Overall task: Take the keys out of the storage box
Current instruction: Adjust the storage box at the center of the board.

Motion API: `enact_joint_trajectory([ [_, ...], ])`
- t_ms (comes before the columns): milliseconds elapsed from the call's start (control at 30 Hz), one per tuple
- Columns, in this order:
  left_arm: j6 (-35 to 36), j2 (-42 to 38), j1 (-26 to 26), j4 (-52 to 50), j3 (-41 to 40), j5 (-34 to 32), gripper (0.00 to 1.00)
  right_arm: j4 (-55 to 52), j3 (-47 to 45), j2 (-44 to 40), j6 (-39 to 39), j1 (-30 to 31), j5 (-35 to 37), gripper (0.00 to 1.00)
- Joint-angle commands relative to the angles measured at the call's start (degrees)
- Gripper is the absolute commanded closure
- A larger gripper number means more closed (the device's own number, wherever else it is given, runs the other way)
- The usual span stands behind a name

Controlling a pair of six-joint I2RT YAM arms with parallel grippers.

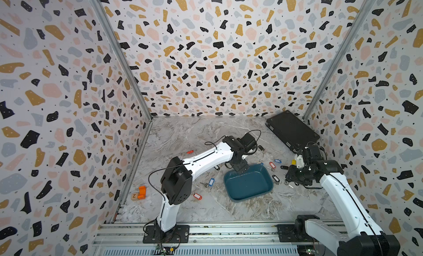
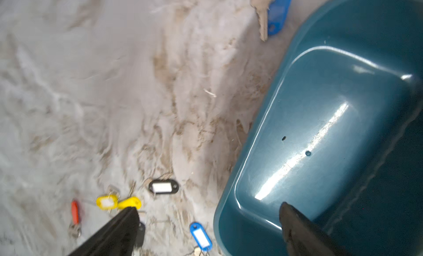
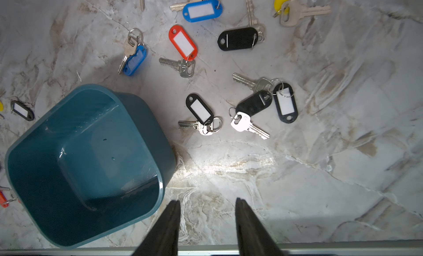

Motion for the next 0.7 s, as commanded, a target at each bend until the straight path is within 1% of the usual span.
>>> enact_joint_trajectory([
  [0,-26.89,-8.04,-0.25,-10.37,-1.33,-5.22,0.00,-1.31,0.44,-1.26,-0.40,0.28,-0.02,0.56],
  [67,-43.73,-12.95,-0.27,-14.05,-6.89,-2.69,0.00,-1.26,0.36,-1.17,-0.39,0.28,-0.08,0.56],
  [100,-51.73,-16.12,-0.29,-12.84,-11.67,1.30,0.02,-1.07,0.22,-1.13,-0.38,0.24,-0.23,0.56],
  [133,-58.02,-19.29,-0.43,-9.01,-17.35,6.05,0.05,-0.92,0.20,-1.08,-0.40,0.28,-0.26,0.56],
  [200,-68.34,-24.48,-0.63,-0.29,-27.70,13.60,0.12,-0.82,0.11,-1.00,-0.38,0.26,-0.43,0.56],
  [233,-72.58,-26.53,-0.59,4.37,-32.35,16.40,0.14,-0.79,0.11,-0.99,-0.40,0.28,-0.48,0.56],
  [267,-75.58,-27.75,-0.60,7.29,-35.58,17.79,0.16,-0.88,0.12,-1.07,-0.40,0.32,-0.50,0.56],
  [300,-77.64,-28.59,-0.66,9.39,-38.01,18.92,0.17,-0.78,0.07,-1.31,-0.40,0.31,-0.52,0.56],
  [367,-78.64,-28.39,-0.51,9.33,-39.00,19.13,0.18,-0.79,0.11,-1.60,-0.40,0.38,-0.68,0.56],
  [567,-76.51,-22.59,-0.58,10.11,-36.79,20.80,0.16,-0.82,0.11,-2.40,-0.39,0.43,-0.69,0.56],
  [667,-76.55,-21.59,-0.55,11.24,-36.98,20.72,0.16,-0.90,0.11,-2.75,-0.40,0.45,-0.69,0.56],
])
